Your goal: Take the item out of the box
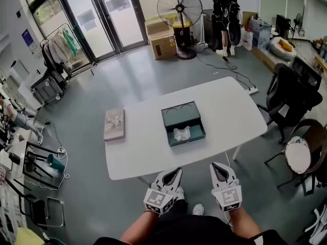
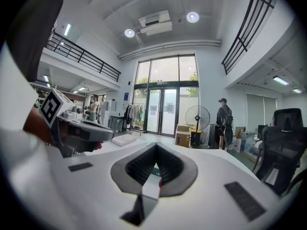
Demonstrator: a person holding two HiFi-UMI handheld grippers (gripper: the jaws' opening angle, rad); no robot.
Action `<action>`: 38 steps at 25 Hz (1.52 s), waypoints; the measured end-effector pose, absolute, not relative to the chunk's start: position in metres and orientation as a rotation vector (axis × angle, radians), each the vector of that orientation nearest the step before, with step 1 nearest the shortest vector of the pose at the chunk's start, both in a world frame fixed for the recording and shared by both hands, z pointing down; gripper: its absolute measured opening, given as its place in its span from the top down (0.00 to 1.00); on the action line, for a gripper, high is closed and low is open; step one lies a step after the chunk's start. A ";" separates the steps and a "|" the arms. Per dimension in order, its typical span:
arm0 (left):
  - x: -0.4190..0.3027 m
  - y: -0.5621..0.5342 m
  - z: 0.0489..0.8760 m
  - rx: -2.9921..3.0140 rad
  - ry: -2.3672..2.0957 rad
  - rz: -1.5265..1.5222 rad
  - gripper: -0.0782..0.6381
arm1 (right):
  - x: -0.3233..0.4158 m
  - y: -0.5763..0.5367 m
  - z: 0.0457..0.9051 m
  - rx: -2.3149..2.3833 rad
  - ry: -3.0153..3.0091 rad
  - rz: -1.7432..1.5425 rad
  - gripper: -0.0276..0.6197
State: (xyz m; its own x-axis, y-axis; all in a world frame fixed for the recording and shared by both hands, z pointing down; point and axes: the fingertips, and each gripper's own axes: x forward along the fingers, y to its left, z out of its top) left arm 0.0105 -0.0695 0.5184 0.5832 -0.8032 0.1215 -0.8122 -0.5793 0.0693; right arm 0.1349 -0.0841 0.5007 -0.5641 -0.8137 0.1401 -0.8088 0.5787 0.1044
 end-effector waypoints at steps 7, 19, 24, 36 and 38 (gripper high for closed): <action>-0.022 -0.130 0.509 2.699 -1.408 0.082 0.88 | 0.096 -0.151 0.489 1.341 -2.648 -0.073 0.95; -0.082 -0.212 0.503 2.715 -1.397 0.057 0.88 | 0.026 -0.242 0.477 1.325 -2.675 -0.118 0.95; -0.103 -0.230 0.506 2.713 -1.435 0.065 0.88 | 0.018 -0.271 0.471 1.374 -2.655 -0.116 0.95; -0.120 -0.263 0.518 2.597 -1.541 0.092 0.88 | -0.013 -0.325 0.501 1.013 -2.656 -0.152 0.88; -0.120 -0.265 0.522 2.581 -1.561 0.084 0.88 | -0.015 -0.329 0.516 0.912 -2.627 -0.145 0.87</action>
